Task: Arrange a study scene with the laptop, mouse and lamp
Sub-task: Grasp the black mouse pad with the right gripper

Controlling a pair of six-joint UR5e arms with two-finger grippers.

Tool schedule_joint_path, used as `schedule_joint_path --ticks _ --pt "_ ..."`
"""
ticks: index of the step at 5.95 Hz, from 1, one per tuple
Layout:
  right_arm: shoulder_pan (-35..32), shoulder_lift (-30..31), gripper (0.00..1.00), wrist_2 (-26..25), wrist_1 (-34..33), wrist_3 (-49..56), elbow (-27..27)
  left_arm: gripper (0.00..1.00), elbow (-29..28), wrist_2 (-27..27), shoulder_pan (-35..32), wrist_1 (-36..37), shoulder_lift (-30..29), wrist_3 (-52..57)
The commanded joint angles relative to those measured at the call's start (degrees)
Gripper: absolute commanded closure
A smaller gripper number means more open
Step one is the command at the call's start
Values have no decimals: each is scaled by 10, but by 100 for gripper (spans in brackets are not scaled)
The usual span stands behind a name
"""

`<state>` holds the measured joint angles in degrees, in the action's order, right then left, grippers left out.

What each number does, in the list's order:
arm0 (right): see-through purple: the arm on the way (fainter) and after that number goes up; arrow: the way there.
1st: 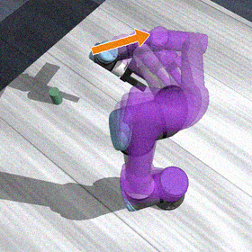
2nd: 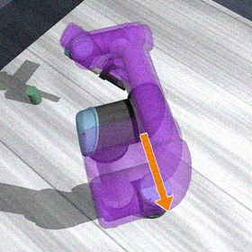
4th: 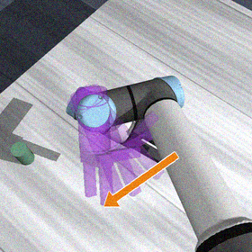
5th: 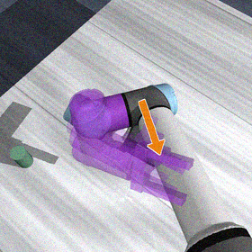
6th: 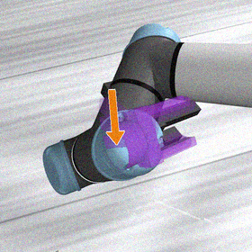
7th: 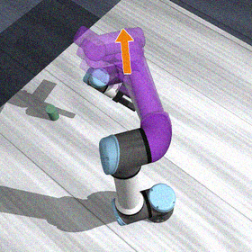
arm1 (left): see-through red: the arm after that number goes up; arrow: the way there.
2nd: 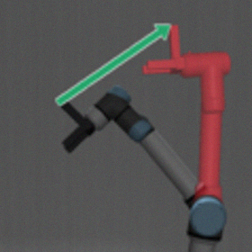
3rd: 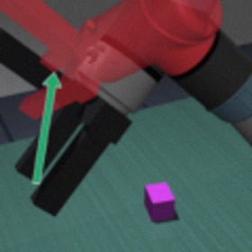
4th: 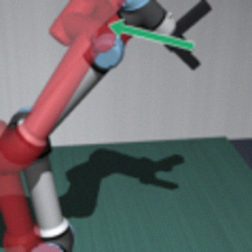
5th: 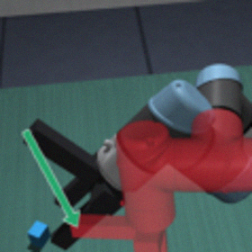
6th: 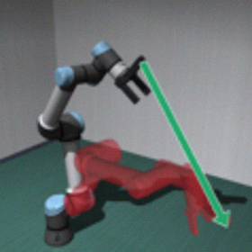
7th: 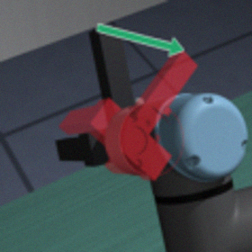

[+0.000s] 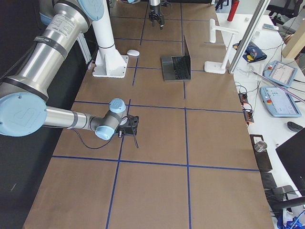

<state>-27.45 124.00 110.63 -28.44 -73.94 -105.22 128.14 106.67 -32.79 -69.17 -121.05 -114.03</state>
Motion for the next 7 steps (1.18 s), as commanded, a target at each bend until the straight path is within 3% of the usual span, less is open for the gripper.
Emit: schedule_joint_path --ticks 1,3,7 --pt "0 -2 100 -15 1 3 -2 0 -1 -1 1 0 0 0" --pt "4 -67 100 -60 0 8 -3 0 -1 -1 0 0 3 0" --pt "-42 -212 100 -57 -11 8 2 0 -2 -8 1 0 0 0"
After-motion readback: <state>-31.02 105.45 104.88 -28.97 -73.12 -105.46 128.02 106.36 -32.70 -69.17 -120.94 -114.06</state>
